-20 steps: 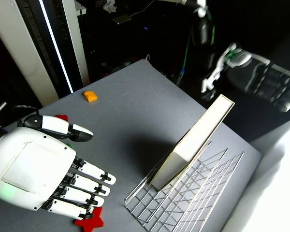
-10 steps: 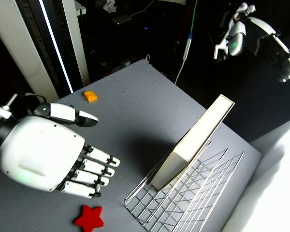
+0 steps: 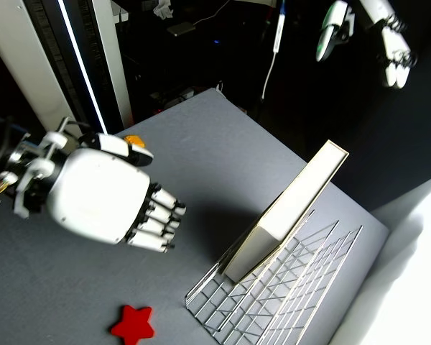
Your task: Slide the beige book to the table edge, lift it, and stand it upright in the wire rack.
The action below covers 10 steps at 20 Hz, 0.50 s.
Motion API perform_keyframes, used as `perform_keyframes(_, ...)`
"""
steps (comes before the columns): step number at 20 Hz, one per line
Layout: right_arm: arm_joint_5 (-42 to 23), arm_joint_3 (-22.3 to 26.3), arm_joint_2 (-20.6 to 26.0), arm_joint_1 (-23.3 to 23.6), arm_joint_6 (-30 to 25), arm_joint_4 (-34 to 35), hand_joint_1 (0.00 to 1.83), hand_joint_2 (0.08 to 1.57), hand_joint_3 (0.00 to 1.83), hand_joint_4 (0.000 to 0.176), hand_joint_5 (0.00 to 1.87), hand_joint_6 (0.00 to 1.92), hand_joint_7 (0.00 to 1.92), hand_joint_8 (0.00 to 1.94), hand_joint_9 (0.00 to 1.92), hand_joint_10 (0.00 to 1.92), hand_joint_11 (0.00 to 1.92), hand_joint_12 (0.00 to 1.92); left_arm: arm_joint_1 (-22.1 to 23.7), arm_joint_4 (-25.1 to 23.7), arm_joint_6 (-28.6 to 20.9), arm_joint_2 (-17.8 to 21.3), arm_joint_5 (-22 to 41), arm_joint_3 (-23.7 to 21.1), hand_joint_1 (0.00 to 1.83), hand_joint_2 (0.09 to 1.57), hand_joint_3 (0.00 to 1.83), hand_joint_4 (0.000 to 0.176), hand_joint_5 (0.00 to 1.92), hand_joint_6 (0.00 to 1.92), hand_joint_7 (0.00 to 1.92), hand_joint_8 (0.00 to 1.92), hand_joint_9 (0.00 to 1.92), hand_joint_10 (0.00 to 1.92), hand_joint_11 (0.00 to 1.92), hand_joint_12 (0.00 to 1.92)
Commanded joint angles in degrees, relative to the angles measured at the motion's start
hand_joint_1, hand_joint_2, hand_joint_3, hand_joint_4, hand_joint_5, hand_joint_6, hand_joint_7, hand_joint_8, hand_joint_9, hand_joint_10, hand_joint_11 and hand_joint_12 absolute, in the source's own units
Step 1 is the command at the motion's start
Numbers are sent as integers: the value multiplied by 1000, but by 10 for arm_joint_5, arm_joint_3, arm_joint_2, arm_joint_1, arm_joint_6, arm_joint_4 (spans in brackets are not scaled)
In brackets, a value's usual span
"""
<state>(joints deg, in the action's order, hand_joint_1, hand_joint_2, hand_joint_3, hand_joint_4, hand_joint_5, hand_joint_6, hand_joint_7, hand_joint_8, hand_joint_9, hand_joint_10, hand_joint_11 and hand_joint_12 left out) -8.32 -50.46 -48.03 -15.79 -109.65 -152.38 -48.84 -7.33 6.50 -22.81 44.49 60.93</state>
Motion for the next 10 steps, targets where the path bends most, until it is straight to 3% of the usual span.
perform_keyframes(1,44,4,1,8,7,4,294,1124,0,0,452,8,496,8,502,15,93,1005,5,-1,-11,11,60,3,577,1004,0,0,258,10,223,6,203,1,0,537)
perform_keyframes(3,53,17,-4,11,27,4,288,1135,4,0,456,7,498,6,501,11,92,1006,5,-67,-41,22,64,7,539,1005,0,2,276,7,244,5,224,5,0,606)
perform_keyframes(4,57,23,-5,12,38,4,308,1148,0,0,478,11,527,9,528,14,115,1052,5,-77,-47,25,70,6,519,1057,6,0,359,10,333,10,331,17,0,801)
perform_keyframes(7,69,32,-5,21,79,4,338,1148,0,0,535,12,577,8,570,15,145,1057,4,-105,-67,25,86,4,514,1091,1,0,471,10,477,9,469,20,66,930)
perform_keyframes(8,70,32,-5,23,92,4,399,1183,4,0,868,61,890,45,921,134,513,1316,4,-117,-67,26,94,4,546,1154,0,0,834,70,867,79,857,206,363,1159)
perform_keyframes(9,74,32,-6,24,102,4,399,1183,4,0,868,61,890,45,921,134,513,1316,4,-123,-64,26,102,4,546,1154,0,0,834,70,867,79,857,206,363,1159)
perform_keyframes(10,84,34,-5,25,117,4,422,1204,0,0,947,119,984,61,883,584,620,1491,4,-123,-58,26,112,4,552,1187,1,0,945,138,960,137,870,509,478,1253)
